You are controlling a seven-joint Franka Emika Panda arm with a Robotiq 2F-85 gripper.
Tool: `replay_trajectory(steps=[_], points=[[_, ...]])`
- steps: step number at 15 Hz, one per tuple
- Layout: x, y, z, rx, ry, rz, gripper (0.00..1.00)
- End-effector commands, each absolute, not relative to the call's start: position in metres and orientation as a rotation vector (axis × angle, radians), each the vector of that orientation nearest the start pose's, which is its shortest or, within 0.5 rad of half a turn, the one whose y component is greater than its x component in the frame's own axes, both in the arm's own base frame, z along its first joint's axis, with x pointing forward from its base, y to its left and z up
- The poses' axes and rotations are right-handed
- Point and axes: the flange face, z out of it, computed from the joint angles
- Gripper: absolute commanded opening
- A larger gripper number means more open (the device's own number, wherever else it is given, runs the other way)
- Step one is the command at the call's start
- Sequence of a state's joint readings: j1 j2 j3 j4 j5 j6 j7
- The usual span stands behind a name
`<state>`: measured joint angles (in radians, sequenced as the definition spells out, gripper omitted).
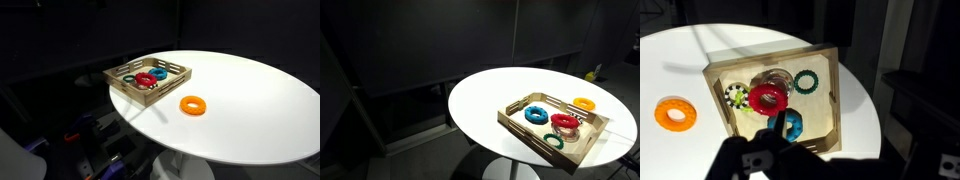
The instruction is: Remove the red ring from the wooden tray and put it on top of the orange ring that is on the table
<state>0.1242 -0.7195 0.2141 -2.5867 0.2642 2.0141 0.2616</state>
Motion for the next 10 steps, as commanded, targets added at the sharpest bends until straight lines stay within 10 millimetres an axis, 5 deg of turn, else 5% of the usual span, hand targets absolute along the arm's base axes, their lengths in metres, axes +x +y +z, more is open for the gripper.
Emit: replay_trajectory(steps=[1,10], points=[[0.362,0.129,0.495,-3.006,0.186,-0.17,1.0],[0.4,0.121,0.432,-3.069,0.291,-0.006,1.0]])
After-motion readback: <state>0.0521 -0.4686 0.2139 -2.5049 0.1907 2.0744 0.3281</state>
